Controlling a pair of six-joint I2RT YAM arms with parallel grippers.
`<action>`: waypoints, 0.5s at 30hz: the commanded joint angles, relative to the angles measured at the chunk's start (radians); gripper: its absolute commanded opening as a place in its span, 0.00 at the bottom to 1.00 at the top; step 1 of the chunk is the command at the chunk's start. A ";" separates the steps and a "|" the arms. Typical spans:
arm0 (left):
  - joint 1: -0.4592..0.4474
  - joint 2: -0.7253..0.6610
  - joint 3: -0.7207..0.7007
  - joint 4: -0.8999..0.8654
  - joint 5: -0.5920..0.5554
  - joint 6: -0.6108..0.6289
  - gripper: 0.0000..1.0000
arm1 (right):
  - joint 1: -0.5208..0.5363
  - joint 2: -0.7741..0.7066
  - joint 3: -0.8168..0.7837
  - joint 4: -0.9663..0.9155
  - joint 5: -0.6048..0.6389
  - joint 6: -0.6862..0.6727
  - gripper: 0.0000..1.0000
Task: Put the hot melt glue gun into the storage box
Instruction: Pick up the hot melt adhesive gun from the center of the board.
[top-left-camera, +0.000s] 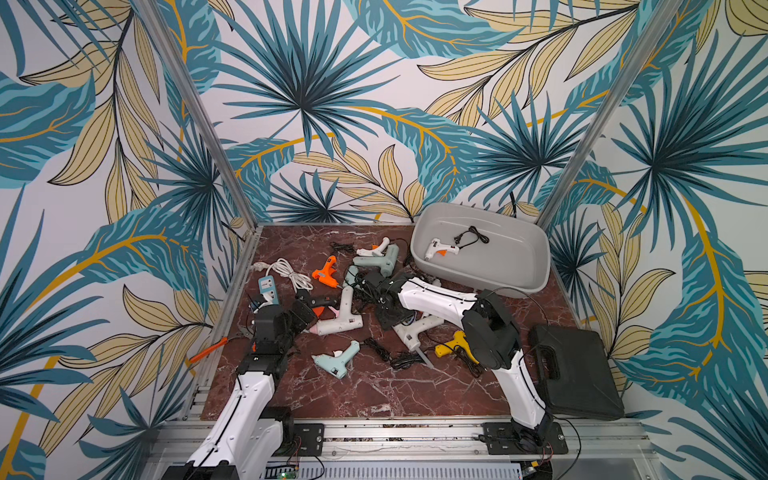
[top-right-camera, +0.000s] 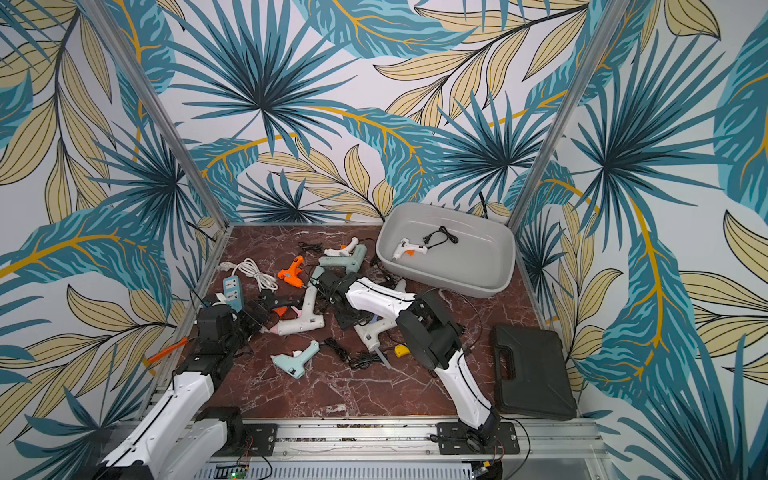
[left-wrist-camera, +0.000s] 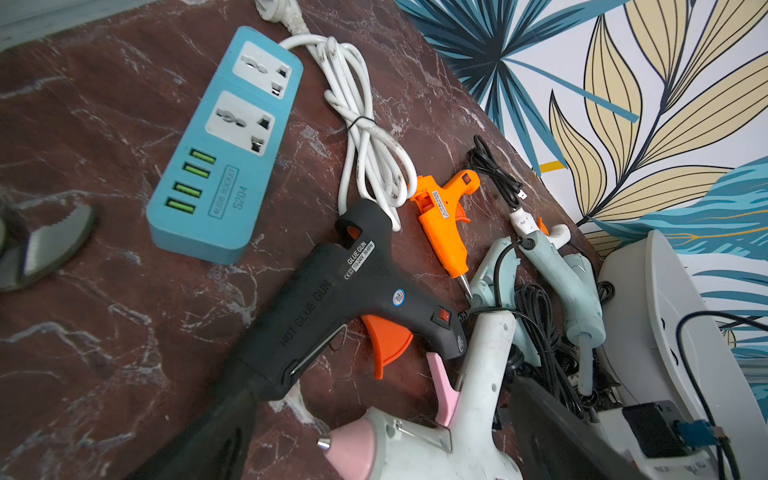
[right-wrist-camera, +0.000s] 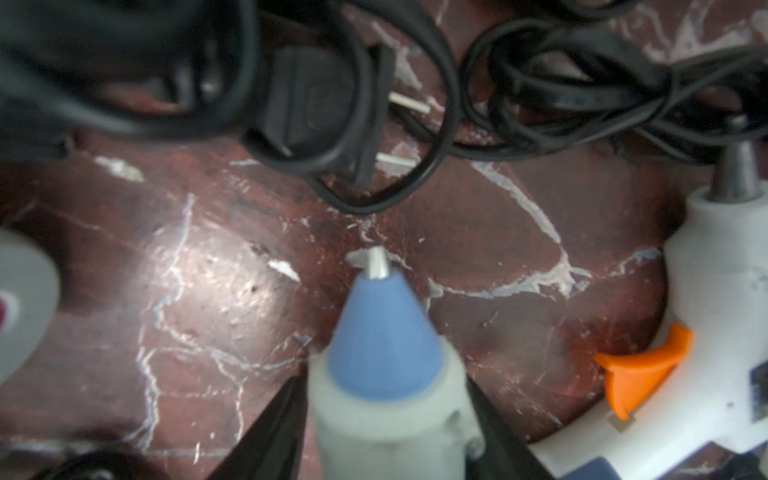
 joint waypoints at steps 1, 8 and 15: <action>0.013 -0.003 0.001 0.016 0.005 0.012 1.00 | 0.003 0.024 0.014 -0.025 -0.001 -0.001 0.52; 0.012 -0.005 0.001 0.018 0.009 0.014 1.00 | 0.005 -0.016 0.007 -0.026 0.000 0.004 0.22; 0.011 -0.029 0.001 0.026 0.026 0.032 1.00 | 0.008 -0.173 -0.010 -0.008 0.019 0.024 0.06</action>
